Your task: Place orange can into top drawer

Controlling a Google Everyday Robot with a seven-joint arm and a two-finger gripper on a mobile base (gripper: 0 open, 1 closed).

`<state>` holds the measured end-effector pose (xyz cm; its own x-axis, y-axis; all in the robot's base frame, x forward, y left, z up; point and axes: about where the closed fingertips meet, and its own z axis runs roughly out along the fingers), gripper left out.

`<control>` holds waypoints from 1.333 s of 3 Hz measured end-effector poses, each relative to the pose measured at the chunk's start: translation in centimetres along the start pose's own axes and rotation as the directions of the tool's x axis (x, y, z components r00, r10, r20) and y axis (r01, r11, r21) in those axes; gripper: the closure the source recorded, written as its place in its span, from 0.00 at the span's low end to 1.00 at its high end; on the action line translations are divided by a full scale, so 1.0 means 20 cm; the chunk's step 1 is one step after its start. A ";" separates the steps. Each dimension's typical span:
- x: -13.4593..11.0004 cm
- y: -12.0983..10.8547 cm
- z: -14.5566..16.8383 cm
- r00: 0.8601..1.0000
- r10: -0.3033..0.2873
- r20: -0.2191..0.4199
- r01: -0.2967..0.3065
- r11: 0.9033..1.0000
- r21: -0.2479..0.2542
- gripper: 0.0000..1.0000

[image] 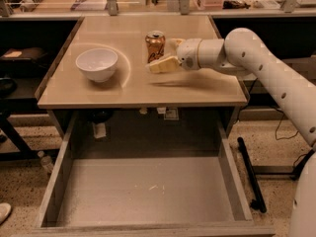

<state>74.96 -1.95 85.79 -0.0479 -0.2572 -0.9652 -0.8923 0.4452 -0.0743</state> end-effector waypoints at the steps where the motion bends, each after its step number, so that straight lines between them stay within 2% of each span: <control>1: 0.00 0.00 0.00 1.000 0.000 0.000 0.000 1.000 0.000 0.43; 3: 0.00 0.00 0.00 1.000 0.000 0.000 0.000 1.000 0.000 0.89; 4: 0.00 0.00 0.00 1.000 0.000 0.000 0.000 1.000 0.000 1.00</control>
Offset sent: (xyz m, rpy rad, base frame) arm 0.0000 0.0002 0.0000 0.0000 0.0001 0.0002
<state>74.95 -1.92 85.78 -0.0479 -0.2572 -0.9652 -0.8925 0.4448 -0.0742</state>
